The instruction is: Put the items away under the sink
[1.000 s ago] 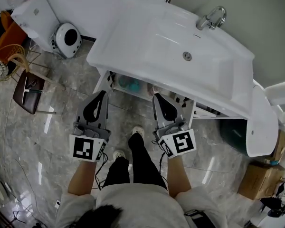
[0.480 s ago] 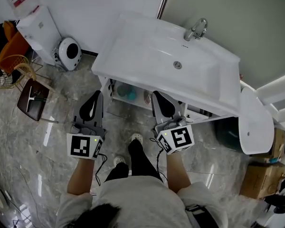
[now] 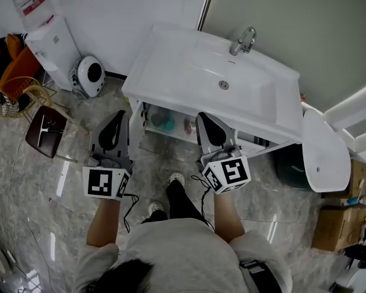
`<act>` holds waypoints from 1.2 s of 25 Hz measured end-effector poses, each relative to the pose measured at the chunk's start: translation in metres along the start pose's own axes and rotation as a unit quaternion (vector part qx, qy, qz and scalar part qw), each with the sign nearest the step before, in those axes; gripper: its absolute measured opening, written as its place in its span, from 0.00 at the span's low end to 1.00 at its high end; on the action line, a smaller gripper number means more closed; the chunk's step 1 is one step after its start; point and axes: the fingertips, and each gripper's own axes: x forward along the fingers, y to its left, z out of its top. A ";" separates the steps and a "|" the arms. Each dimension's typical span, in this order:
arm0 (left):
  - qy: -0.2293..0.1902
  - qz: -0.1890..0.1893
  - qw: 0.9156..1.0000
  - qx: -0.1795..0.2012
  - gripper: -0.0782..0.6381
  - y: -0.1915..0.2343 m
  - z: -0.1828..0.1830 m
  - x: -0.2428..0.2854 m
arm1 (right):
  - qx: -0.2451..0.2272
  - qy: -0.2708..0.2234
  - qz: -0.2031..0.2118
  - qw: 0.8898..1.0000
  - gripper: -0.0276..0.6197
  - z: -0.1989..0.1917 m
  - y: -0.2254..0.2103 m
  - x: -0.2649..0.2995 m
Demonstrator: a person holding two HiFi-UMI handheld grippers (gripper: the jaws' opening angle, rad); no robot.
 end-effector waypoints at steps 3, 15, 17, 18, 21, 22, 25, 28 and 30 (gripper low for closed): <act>-0.009 -0.001 1.000 0.002 0.12 0.000 0.007 -0.012 | -0.009 -0.003 -0.004 1.000 0.06 0.007 0.010 -0.008; -0.028 -0.013 1.000 0.008 0.12 -0.006 0.028 -0.050 | -0.021 -0.014 -0.028 0.999 0.06 0.023 0.037 -0.040; -0.030 -0.014 0.999 0.006 0.12 -0.007 0.029 -0.056 | -0.022 -0.017 -0.031 0.999 0.06 0.025 0.041 -0.046; -0.031 -0.014 0.999 0.004 0.12 -0.008 0.030 -0.058 | -0.022 -0.018 -0.033 0.999 0.06 0.026 0.042 -0.049; -0.035 -0.017 0.999 0.002 0.12 -0.011 0.034 -0.064 | -0.023 -0.020 -0.039 0.999 0.06 0.030 0.045 -0.055; -0.036 -0.018 0.999 0.002 0.12 -0.011 0.035 -0.066 | -0.024 -0.021 -0.039 0.999 0.06 0.032 0.046 -0.057; -0.040 -0.019 0.999 -0.003 0.12 -0.011 0.038 -0.070 | -0.029 -0.021 -0.041 0.999 0.06 0.035 0.049 -0.061; -0.044 -0.021 0.999 -0.007 0.12 -0.012 0.040 -0.072 | -0.031 -0.023 -0.046 0.998 0.06 0.039 0.050 -0.065; -0.046 -0.024 0.999 -0.007 0.12 -0.014 0.041 -0.074 | -0.032 -0.024 -0.050 0.998 0.06 0.040 0.051 -0.068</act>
